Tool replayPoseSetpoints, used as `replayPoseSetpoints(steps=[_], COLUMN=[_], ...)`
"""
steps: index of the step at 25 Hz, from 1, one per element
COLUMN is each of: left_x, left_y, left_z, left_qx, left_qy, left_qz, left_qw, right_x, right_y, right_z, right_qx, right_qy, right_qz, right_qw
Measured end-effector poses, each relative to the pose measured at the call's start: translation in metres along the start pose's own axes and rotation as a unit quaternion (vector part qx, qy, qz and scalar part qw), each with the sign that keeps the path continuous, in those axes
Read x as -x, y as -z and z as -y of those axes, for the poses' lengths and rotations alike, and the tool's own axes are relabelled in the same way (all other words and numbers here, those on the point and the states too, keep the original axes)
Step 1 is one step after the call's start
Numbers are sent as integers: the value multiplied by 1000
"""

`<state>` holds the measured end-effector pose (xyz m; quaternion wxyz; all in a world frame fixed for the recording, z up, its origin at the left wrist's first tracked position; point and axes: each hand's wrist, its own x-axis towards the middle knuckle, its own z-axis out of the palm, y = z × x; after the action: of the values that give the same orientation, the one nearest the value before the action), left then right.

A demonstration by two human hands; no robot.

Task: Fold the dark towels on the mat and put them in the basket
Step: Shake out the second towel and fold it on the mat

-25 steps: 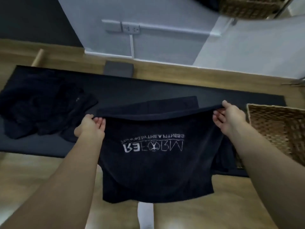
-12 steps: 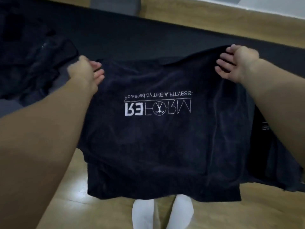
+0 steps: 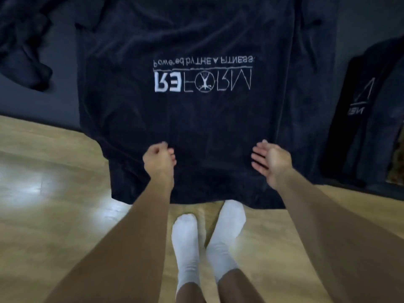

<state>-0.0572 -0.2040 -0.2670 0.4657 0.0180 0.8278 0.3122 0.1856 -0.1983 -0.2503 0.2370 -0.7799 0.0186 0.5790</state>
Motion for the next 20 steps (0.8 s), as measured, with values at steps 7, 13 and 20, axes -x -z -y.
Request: replayPoseSetpoints(steps=[7, 13, 20], left_x=[-4, -71, -63], left_y=[65, 75, 89], left_z=[152, 175, 129], left_qx=[51, 107, 228], left_qy=[241, 261, 172], left_qz=[-49, -89, -84], left_qw=[968, 955, 955], right_x=[-19, -80, -69], right_y=[63, 88, 74], right_z=[-133, -180, -158], right_qx=[-74, -136, -223], right_qy=[-116, -174, -142], right_qz=[-127, -151, -149], right_qw=[982, 964, 953])
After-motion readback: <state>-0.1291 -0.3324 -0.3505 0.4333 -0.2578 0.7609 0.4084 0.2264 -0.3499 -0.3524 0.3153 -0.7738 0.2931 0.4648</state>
